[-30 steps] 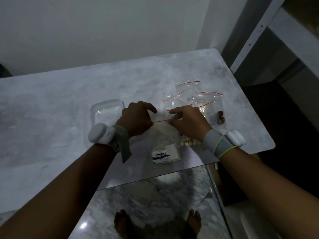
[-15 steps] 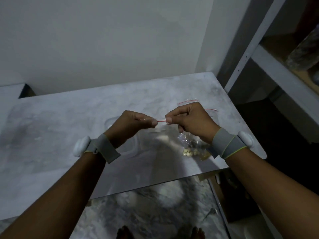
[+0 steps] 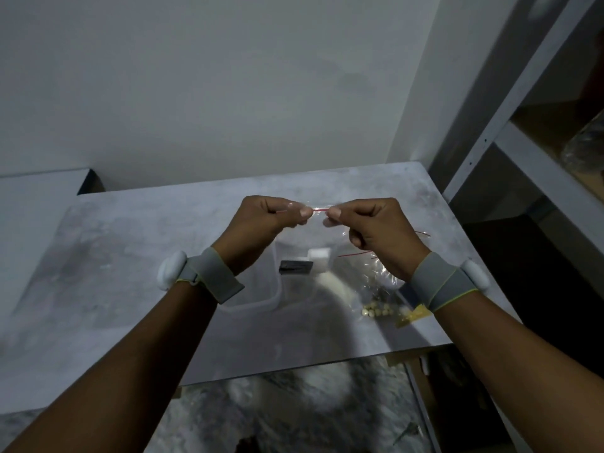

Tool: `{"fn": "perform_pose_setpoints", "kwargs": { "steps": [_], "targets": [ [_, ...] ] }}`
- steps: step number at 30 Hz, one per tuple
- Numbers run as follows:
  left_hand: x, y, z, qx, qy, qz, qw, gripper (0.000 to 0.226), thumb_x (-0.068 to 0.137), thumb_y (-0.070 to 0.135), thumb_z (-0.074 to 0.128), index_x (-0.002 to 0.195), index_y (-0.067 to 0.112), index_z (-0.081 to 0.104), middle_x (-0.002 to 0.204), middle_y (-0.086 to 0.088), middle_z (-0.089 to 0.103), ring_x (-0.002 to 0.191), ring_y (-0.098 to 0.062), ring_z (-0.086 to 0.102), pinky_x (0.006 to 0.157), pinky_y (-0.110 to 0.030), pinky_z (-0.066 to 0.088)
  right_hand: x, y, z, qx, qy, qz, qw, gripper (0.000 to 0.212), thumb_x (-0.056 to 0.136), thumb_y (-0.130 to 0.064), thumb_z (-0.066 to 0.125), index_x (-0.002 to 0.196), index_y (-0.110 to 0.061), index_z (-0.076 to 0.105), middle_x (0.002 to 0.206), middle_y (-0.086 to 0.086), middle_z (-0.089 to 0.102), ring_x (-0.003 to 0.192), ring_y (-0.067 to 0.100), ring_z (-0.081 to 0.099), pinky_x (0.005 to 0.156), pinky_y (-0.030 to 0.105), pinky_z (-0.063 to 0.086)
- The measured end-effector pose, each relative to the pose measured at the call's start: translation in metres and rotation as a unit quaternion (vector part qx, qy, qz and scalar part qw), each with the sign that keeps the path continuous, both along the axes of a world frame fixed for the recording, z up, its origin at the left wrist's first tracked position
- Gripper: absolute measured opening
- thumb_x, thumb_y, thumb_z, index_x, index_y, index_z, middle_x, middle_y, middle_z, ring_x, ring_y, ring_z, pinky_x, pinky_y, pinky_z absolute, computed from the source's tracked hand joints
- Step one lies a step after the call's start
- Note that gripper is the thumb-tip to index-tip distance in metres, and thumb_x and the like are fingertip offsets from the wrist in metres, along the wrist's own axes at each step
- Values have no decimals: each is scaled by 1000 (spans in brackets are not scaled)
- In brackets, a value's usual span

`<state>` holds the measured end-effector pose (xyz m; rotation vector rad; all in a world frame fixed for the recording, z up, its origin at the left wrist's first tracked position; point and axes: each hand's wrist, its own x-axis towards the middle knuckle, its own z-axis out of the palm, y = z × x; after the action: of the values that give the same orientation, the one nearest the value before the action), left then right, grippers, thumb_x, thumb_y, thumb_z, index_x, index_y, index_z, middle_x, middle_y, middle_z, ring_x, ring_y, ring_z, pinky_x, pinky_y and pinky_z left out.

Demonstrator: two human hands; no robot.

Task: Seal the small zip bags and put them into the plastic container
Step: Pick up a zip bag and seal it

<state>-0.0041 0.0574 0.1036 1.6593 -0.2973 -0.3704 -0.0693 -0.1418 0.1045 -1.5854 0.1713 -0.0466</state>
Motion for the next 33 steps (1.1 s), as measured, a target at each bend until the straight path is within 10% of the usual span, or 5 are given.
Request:
{"fn": "perform_pose_setpoints", "kwargs": {
  "steps": [33],
  "targets": [
    [21,121,-2,55,-140,9,989,19,94,13,61,107,7,73,92,-7,78,83,-11,73,75,-25,56,59,116,-10,-60,-99,63,991,6,81,-8,78,82,-2,79,66,5,74,56,1,63,58,12,46]
  ]
}}
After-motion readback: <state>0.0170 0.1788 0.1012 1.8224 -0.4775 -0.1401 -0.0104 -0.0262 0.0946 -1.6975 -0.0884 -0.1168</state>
